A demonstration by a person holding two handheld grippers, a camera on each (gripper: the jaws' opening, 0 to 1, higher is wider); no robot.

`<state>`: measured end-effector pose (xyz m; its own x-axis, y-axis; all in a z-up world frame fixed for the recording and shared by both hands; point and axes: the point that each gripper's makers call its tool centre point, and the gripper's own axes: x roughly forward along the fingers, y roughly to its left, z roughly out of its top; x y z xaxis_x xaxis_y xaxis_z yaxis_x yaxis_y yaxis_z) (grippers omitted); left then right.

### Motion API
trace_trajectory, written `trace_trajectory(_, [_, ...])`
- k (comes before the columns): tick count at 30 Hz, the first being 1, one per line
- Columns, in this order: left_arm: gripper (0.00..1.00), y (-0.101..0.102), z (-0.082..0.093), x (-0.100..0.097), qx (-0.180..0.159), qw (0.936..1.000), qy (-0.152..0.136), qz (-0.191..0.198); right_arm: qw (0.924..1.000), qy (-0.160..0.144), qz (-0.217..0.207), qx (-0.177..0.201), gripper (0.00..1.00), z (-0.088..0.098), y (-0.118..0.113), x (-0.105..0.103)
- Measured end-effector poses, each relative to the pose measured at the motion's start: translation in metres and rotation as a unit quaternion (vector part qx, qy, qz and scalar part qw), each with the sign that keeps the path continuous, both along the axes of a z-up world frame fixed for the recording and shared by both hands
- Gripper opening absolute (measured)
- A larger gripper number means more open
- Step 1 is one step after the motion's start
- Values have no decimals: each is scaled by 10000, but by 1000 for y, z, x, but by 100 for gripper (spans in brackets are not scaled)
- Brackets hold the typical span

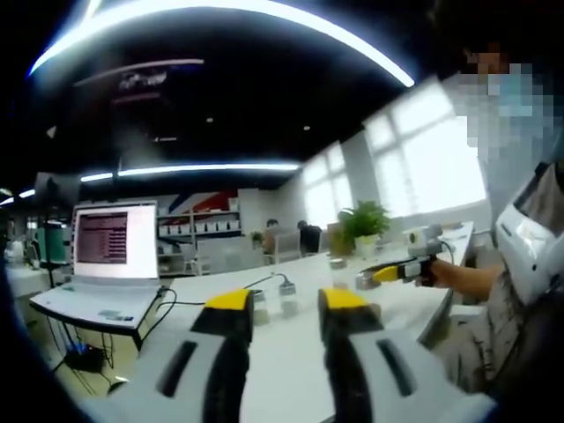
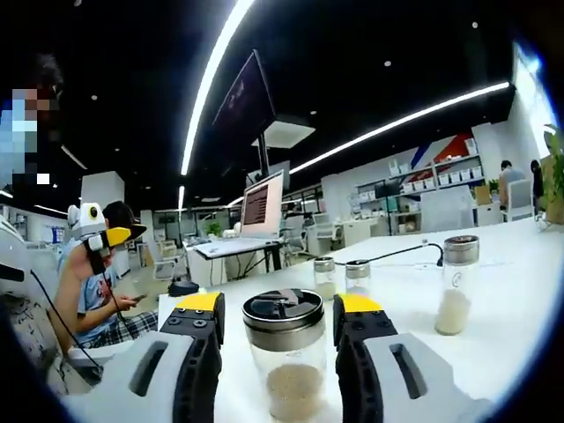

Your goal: Rotate the seasoning bottle until the label or dispensing opening points toward the visible target arrow and the bottle remains upright within the marked orientation range

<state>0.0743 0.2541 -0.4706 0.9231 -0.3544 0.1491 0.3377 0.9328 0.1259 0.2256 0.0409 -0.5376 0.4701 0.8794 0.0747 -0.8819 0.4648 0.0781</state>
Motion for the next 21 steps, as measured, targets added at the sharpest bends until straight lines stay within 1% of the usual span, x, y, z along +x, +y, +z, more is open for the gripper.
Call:
trace_trajectory(3, [31, 1, 1, 0, -2, 10000, -11, 21, 9998, -136, -138, -93, 47, 3, 3, 1])
trace_trajectory(5, [31, 1, 1, 0, -11, 10000, -20, 31, 9997, -138, -165, -142, 45, 3, 5, 2])
trace_trajectory(10, [31, 2, 1, 0, -14, 10000, -26, 42, 9994, -88, -218, -251, 45, 1, 6, 8])
trace_trajectory(12, [31, 2, 1, 0, 3, 10000, -23, 40, 9993, -92, -207, -300, 42, 0, 6, 8])
trace_trajectory(13, [31, 2, 1, 0, 6, 10000, -23, 38, 9990, -132, -199, -369, 40, -2, 6, 9])
trace_trajectory(14, [31, 2, 1, 1, 3, 10000, -22, 30, 9983, -291, -178, -473, 38, -2, 5, 10])
trace_trajectory(15, [31, 1, 1, 1, -2, 10000, -22, 27, 9990, -148, -121, -405, 38, -2, 5, 10])
trace_trajectory(16, [31, 1, 1, 1, -6, 10000, -21, 25, 9991, -122, -92, -397, 38, -3, 5, 10])
trace_trajectory(21, [31, 3, 0, 1, 7, 10000, 4, 25, 9987, -131, 62, -491, 38, -4, 6, 8])
